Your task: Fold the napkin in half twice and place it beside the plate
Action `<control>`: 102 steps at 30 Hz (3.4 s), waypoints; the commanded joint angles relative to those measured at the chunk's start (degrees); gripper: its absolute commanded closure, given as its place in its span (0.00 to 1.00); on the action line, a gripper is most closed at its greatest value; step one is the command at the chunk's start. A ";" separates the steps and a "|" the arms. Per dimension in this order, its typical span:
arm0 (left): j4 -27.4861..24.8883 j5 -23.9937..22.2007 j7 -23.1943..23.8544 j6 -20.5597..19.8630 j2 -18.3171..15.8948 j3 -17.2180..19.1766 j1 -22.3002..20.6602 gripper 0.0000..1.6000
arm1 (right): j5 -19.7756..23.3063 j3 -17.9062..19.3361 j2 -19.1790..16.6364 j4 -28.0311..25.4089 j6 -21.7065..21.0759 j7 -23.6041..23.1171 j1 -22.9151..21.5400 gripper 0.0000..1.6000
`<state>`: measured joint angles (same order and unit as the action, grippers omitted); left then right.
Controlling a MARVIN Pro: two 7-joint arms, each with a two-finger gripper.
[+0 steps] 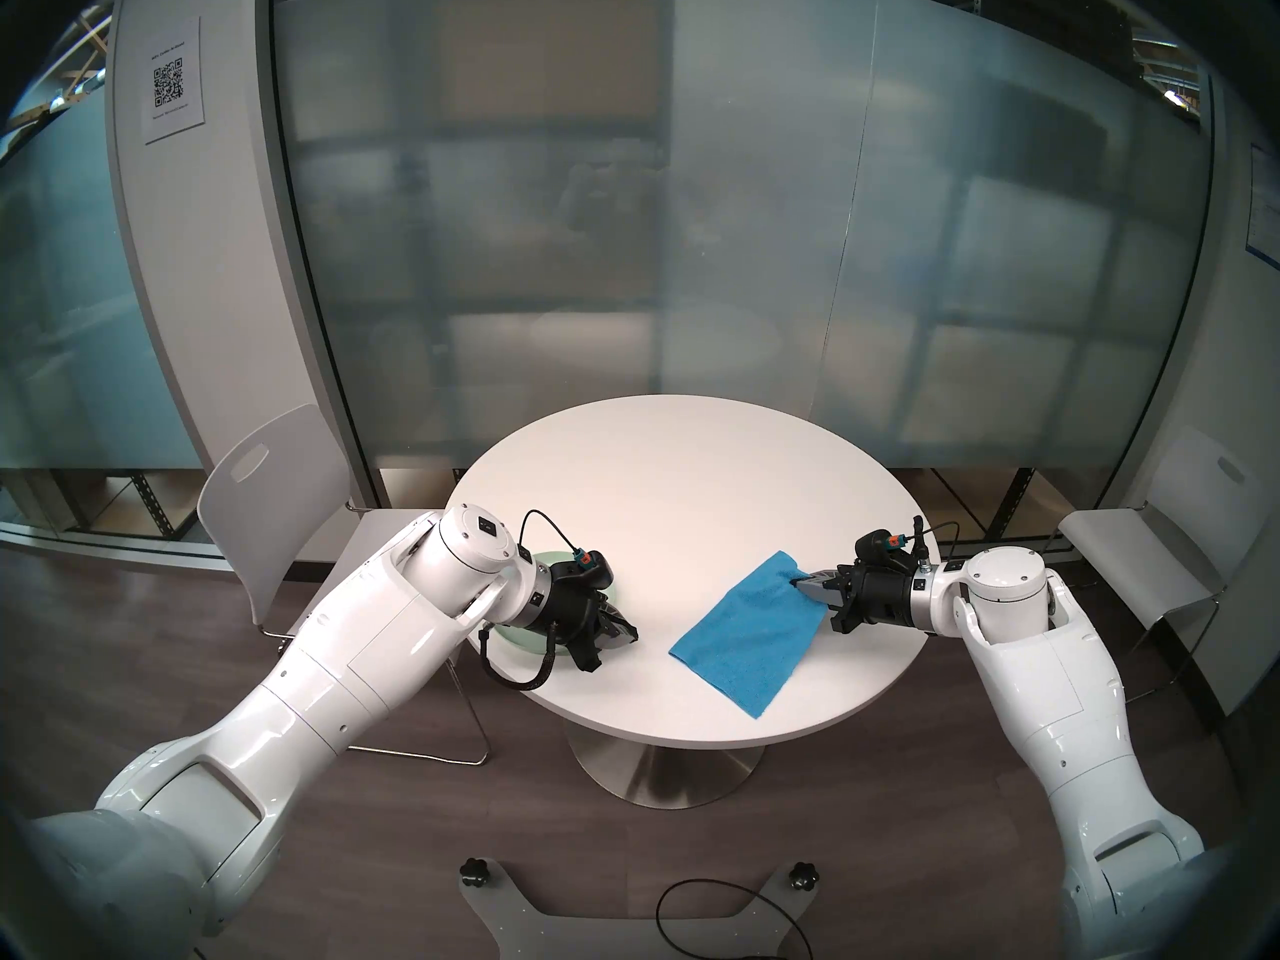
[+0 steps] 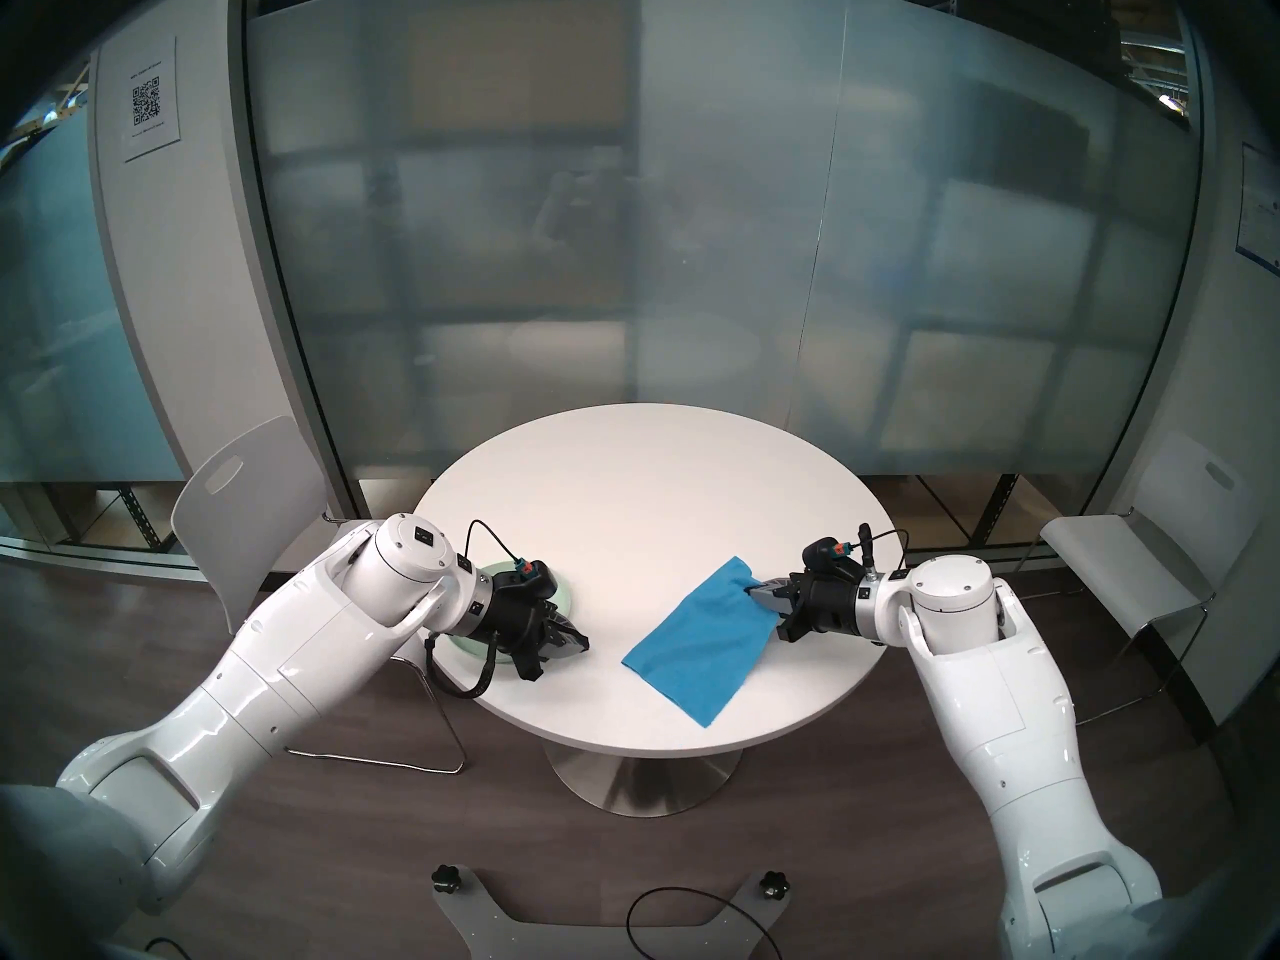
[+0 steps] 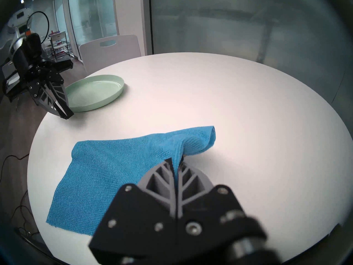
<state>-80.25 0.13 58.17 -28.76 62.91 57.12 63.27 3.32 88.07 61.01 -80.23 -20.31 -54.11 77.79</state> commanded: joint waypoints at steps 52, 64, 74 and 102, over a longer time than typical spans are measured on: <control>2.35 -0.38 -5.62 -0.22 8.43 -7.26 -2.31 0.64 | 0.48 -2.45 0.81 -9.68 -1.75 -6.19 6.83 1.00; 0.88 -0.18 -5.22 -0.42 7.40 -8.15 -1.82 0.64 | 0.33 -1.90 0.50 -11.68 -2.23 -7.31 8.55 1.00; -0.77 1.10 -3.13 0.43 4.28 -10.24 -1.59 0.65 | -0.08 -1.31 0.92 -11.92 -2.15 -6.51 9.54 1.00; -0.61 2.09 -2.77 1.20 4.06 -10.34 -0.97 0.65 | 0.88 -3.15 -0.08 -15.53 -2.43 -11.77 11.44 1.00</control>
<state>-79.75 2.45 55.92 -27.39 66.91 46.25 62.11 3.61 85.10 61.86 -94.10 -21.86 -64.11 88.85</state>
